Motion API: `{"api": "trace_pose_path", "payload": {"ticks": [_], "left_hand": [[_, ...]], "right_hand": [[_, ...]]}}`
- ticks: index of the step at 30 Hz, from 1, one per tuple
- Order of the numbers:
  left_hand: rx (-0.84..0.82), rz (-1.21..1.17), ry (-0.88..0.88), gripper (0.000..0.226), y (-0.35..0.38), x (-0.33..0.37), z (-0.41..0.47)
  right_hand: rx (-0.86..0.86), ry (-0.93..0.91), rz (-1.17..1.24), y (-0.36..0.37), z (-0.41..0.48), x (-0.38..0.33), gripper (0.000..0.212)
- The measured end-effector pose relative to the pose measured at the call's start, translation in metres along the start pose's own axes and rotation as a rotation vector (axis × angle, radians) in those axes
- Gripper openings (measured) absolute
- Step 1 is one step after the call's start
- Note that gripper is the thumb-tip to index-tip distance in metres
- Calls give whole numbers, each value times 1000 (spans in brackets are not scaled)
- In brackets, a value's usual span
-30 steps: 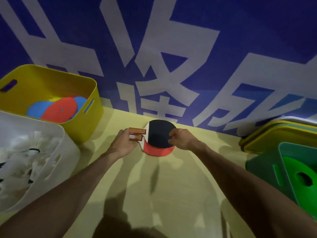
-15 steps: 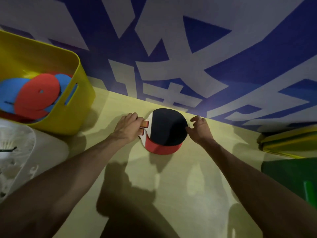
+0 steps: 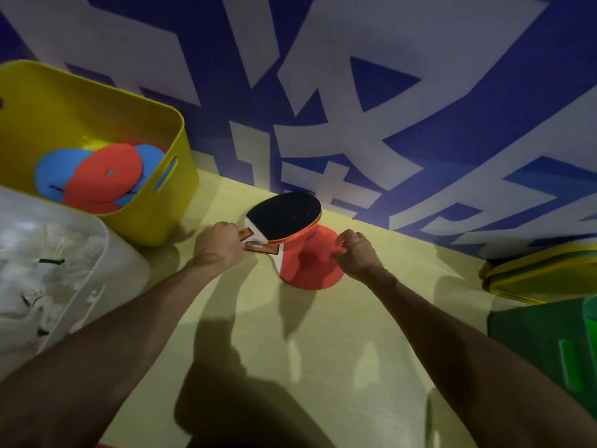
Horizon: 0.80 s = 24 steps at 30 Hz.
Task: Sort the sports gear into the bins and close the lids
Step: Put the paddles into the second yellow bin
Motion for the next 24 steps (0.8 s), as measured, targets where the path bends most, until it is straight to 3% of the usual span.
{"api": "trace_pose_path", "payload": {"ticks": [5, 12, 19, 24], "left_hand": [[9, -203, -129, 23, -4, -43, -16], [11, -469, -318, 29, 10, -93, -29], [-20, -624, -476, 16, 26, -102, -38], [-80, -705, -454, 10, 28, -73, -45]], "right_hand": [[-145, -210, -160, 51, -4, -66, 38], [-169, -465, -330, 99, -5, -137, 69], [-123, -623, -654, 112, -17, -139, 51], [-67, -645, -579, 65, -38, -132, 46]]}}
Point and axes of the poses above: each hand's wrist, its own z-axis towards the middle knuckle, its own y-axis out of the palm, x = y × z, the point moved 10 cm from there along z, towards the middle knuckle, and after that the axes turned 4 degrees about -z, right-handed, at the moved point
